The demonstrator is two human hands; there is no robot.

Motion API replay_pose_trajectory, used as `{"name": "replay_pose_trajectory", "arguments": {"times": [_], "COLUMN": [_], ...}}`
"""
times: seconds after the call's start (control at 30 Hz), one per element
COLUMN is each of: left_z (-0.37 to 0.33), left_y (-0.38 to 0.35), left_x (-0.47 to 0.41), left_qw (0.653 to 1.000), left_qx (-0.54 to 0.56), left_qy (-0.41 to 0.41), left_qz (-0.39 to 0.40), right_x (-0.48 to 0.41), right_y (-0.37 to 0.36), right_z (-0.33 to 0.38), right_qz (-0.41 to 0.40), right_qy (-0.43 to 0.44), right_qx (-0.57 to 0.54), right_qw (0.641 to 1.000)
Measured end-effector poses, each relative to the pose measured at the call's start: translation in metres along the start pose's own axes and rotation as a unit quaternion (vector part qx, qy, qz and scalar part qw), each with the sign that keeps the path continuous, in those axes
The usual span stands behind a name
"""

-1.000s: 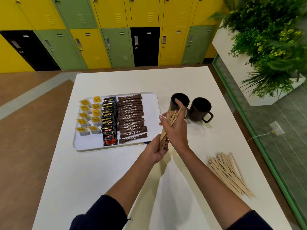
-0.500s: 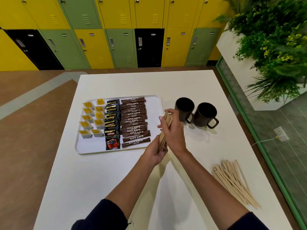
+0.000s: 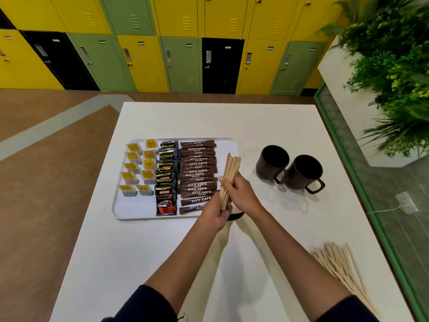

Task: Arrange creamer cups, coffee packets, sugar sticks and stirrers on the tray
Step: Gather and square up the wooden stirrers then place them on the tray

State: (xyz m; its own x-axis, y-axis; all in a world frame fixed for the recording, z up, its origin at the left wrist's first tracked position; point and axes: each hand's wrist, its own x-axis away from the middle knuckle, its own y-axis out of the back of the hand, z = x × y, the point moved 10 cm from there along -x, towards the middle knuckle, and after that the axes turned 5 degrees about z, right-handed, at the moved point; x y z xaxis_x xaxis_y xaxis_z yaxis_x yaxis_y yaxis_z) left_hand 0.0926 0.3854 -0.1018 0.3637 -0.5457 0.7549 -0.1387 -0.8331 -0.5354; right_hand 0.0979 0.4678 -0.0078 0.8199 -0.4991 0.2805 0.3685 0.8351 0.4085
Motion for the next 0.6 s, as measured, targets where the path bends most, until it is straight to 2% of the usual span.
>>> {"name": "replay_pose_trajectory", "arguments": {"times": [0.17,0.23,0.27,0.33,0.37,0.5,0.6], "left_z": [-0.018,-0.030,-0.039,-0.063,-0.071,-0.068,-0.059], "left_y": [0.007,0.010,0.014,0.013,0.007,-0.009,-0.009], "left_x": [0.006,0.010,0.011,0.019,0.024,0.031,0.034], "left_qw": [0.999,0.991,0.971,0.883,0.835,0.652,0.588], "left_qx": [-0.026,-0.121,-0.219,-0.423,-0.490,-0.689,-0.734], "left_qy": [-0.030,-0.056,-0.085,-0.192,-0.241,-0.315,-0.338], "left_qz": [-0.018,-0.027,-0.042,-0.071,-0.063,0.000,0.029], "right_x": [-0.029,-0.043,-0.050,-0.065,-0.072,-0.083,-0.082], "right_y": [-0.009,-0.008,-0.005,0.002,0.004,0.005,-0.004], "right_z": [-0.002,-0.005,-0.007,-0.013,-0.016,-0.023,-0.028], "right_qz": [0.040,0.048,0.045,0.049,0.061,0.125,0.168], "right_qy": [-0.022,-0.039,-0.051,-0.083,-0.103,-0.167,-0.195], "right_qx": [-0.010,-0.010,0.002,0.048,0.083,0.216,0.278], "right_qw": [0.999,0.998,0.998,0.994,0.989,0.954,0.925]}}
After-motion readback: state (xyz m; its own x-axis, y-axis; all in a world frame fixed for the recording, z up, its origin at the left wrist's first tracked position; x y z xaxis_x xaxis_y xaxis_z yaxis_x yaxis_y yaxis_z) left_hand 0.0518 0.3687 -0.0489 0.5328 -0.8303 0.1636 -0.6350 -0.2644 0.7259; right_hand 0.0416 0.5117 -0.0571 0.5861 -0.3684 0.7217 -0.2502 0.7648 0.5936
